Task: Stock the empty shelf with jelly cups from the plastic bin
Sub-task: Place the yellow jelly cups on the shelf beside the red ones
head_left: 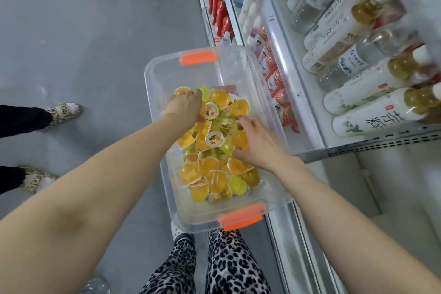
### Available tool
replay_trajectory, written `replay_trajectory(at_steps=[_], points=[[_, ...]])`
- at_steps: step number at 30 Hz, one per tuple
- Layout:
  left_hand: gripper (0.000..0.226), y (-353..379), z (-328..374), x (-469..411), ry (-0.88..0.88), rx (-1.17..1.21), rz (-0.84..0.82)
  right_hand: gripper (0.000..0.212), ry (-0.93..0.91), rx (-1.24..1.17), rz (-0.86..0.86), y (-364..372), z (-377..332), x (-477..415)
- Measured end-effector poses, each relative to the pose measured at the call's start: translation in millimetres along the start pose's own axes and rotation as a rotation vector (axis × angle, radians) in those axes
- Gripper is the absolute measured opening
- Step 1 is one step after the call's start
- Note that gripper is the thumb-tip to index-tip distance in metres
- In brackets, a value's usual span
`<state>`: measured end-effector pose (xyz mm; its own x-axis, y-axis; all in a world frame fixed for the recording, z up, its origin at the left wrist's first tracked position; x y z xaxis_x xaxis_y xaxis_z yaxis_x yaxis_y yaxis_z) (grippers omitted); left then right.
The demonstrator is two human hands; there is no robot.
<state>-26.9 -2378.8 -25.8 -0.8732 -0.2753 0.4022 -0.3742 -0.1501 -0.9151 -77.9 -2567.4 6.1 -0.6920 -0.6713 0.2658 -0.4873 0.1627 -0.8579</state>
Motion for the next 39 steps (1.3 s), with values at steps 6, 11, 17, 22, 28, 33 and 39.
replay_trajectory(at_steps=[6, 11, 17, 22, 28, 33, 39], points=[[0.064, -28, -7, 62, 0.116, 0.308, 0.072, 0.055, 0.121, -0.248, 0.152, -17, -7, 32], [0.055, -45, -10, 119, 0.177, 0.456, 0.103, 0.054, 0.122, -0.202, 0.363, -38, -34, 82], [0.059, -62, 21, 185, 0.405, 0.629, 0.101, 0.05, 0.269, -0.168, 0.683, -63, -53, 174], [0.051, -73, 78, 245, 0.598, 0.64, 0.06, 0.05, 0.34, -0.051, 0.848, -84, -56, 259], [0.047, -92, 167, 316, 0.796, 0.611, 0.033, 0.053, 0.436, 0.055, 1.004, -124, -57, 369], [0.054, -110, 240, 384, 0.957, 0.636, 0.035, 0.054, 0.513, 0.14, 1.119, -153, -51, 464], [0.053, -127, 322, 471, 1.085, 0.675, 0.091, 0.051, 0.583, 0.206, 1.2, -177, -25, 581]])
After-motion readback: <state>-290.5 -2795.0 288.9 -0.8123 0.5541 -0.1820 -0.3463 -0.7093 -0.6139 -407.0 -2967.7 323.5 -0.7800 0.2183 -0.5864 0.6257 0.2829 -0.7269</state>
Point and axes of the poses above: each hand's wrist, its own x-axis away from the middle knuckle, its own y-axis out of the palm, z = x × y, the point moved 7 cm from there along -x, towards the middle knuckle, and after that the axes turned 14 degrees about -y, right-handed, at the moved point
